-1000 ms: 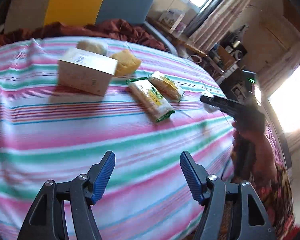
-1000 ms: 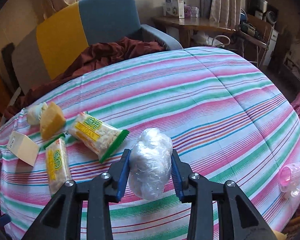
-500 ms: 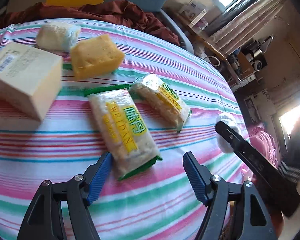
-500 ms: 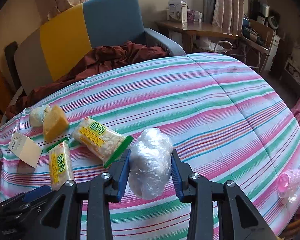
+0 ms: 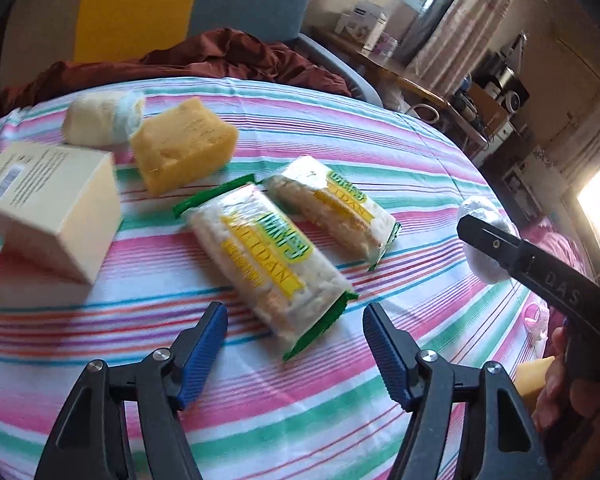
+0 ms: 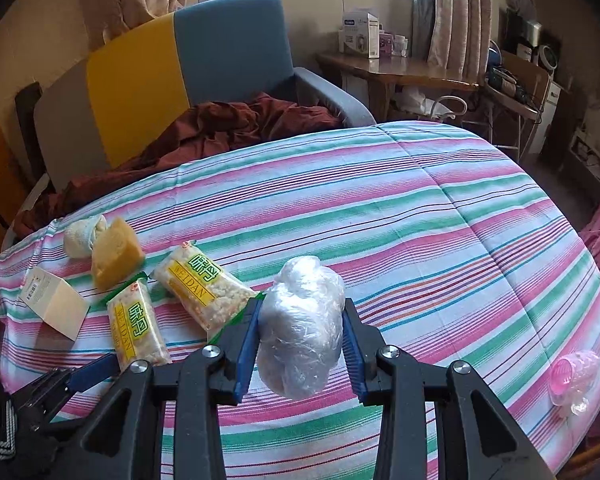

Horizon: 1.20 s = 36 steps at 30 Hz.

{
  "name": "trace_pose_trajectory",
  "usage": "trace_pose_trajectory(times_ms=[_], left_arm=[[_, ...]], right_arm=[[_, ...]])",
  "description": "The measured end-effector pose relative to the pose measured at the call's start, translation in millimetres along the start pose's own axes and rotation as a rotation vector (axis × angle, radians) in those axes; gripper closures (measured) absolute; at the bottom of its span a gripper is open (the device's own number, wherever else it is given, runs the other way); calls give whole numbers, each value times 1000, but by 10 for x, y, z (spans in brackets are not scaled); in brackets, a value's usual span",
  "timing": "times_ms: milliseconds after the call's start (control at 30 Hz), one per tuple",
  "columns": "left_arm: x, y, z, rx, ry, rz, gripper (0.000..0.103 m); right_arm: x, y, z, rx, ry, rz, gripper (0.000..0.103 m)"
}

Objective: Organize objects
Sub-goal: 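Grasp the WEIDAN cracker packet with the left tool while the right holds the ball, then carry the cracker packet with the left tool and the ball with the right toward the tray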

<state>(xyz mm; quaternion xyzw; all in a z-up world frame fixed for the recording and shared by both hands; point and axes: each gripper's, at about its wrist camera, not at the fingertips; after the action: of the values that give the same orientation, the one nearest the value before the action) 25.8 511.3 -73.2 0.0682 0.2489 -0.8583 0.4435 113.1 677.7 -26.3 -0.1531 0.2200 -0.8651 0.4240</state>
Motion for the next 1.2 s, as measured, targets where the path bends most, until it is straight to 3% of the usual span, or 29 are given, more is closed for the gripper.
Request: trace_pose_trajectory(times_ms=[200, 267, 367, 467, 533, 633, 667, 800, 933, 1067, 1200], left_arm=[[116, -148, 0, 14, 50, 177, 29], [107, -252, -42, 13, 20, 198, 19], [102, -372, -135, 23, -31, 203, 19], [55, -459, -203, 13, -95, 160, 20], [-31, -428, -253, 6, -144, 55, 21], [-125, -274, -260, -22, -218, -96, 38], [-107, -214, -217, -36, -213, -118, 44], [34, -76, -56, -87, -196, -120, 45], [89, -199, -93, -78, -205, -100, 45], [-86, -239, -252, -52, -299, -189, 42], [6, -189, -191, -76, -230, -175, 48]], right_arm=[[-5, -3, 20, -10, -3, -11, 64], [-8, -3, 26, -13, -2, -14, 64], [-36, -14, 25, -14, -9, -25, 64], [-45, -24, 18, -15, -13, -31, 64], [-42, -28, 15, -15, -14, -30, 64], [-52, -28, 12, -14, -17, -33, 64], [-57, -29, 14, -15, -20, -35, 64], [-75, -21, 23, -17, -22, -43, 64], [-35, -15, 4, -12, -29, -33, 64], [-20, -4, -14, -7, -35, -27, 64], [-47, -1, -15, -9, -79, -43, 64]])
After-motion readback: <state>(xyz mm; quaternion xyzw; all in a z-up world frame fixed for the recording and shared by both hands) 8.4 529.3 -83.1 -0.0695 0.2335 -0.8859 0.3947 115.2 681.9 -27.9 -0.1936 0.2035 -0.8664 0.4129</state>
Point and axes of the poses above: each gripper's, at about its wrist camera, not at the fingertips, and z roughly against the way its jaws point, x to its left, y to its underside, and after that the axes turned 9 degrees about x, right-handed
